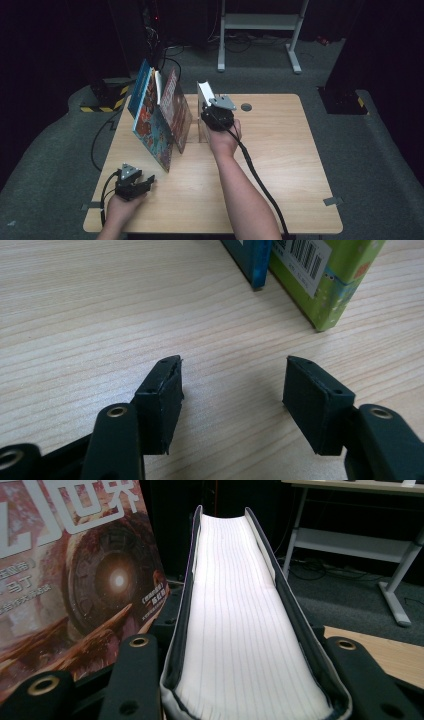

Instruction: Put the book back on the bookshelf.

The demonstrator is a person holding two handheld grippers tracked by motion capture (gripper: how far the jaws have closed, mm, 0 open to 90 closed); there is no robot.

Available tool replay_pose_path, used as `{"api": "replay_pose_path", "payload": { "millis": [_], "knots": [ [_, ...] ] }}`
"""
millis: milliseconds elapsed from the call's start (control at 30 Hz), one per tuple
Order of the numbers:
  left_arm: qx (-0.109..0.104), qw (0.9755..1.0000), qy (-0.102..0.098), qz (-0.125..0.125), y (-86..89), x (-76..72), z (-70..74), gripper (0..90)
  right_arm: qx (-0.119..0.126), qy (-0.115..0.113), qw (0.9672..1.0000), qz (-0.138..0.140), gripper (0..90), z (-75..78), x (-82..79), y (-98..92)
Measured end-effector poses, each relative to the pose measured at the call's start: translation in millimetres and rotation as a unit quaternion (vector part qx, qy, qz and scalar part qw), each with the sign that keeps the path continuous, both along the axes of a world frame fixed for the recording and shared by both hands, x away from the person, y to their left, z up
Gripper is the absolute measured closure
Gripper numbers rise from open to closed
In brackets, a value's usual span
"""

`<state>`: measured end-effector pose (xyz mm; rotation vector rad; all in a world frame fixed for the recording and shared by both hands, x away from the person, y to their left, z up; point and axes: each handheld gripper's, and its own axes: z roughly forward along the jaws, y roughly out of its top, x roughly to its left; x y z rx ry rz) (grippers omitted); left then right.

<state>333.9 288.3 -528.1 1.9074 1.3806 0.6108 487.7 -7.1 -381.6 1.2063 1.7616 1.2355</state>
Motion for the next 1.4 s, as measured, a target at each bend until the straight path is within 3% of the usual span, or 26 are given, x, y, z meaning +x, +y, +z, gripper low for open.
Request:
{"api": "replay_pose_path", "payload": {
  "millis": [33, 100, 433, 1400],
  "knots": [
    [0.012, 0.9999, -0.003, -0.005, -2.5, -0.8, -0.1, 40.9, -0.001, 0.001, 1.0, -0.003, 54.3, -0.4, 2.5, 1.7],
    [0.015, 0.9999, -0.002, -0.006, -3.4, -1.2, -0.1, 40.6, -0.002, 0.002, 1.0, -0.008, 54.3, -1.0, 9.2, 4.7],
    [0.01, 0.9999, -0.002, -0.008, -1.8, -2.7, 0.1, 40.8, -0.012, 0.008, 0.9997, -0.018, 54.3, -4.7, 19.1, 11.2],
    [0.017, 0.9998, -0.003, -0.008, -3.6, -4.0, 0.0, 41.8, 0.001, 0.004, 0.9993, -0.038, 54.2, -7.8, 22.0, 13.0]
  ]
}}
